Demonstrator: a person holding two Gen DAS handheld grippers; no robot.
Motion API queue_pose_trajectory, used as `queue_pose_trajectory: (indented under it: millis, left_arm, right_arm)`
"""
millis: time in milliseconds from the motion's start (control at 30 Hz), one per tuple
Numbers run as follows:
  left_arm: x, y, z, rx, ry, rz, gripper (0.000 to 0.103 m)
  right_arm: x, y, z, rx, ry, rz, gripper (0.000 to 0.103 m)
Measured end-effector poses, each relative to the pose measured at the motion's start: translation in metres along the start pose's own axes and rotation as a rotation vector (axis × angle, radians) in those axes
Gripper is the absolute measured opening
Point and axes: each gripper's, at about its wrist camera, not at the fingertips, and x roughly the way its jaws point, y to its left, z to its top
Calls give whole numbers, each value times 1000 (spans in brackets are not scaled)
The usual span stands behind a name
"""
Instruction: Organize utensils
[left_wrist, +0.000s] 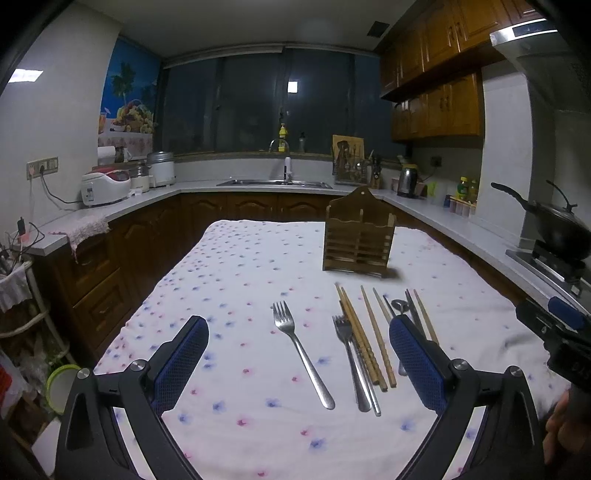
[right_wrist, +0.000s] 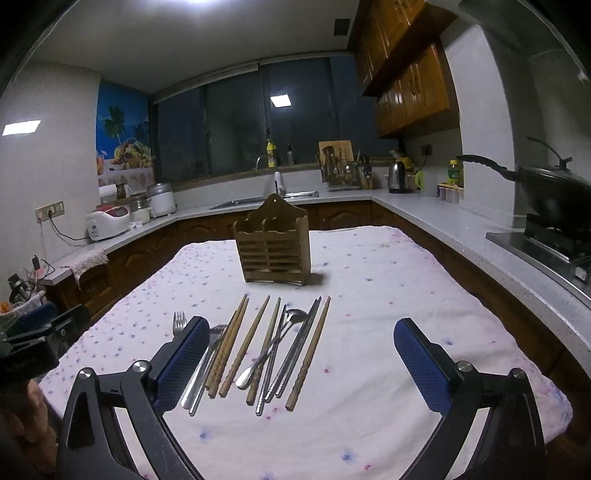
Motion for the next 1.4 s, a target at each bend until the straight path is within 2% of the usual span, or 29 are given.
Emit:
queue_pose_trajectory:
  millis: [1400]
  left_arm:
    - [1, -4, 6, -4, -4, 1, 99]
  right_arm:
    - [0, 6, 1, -2, 4, 12, 101]
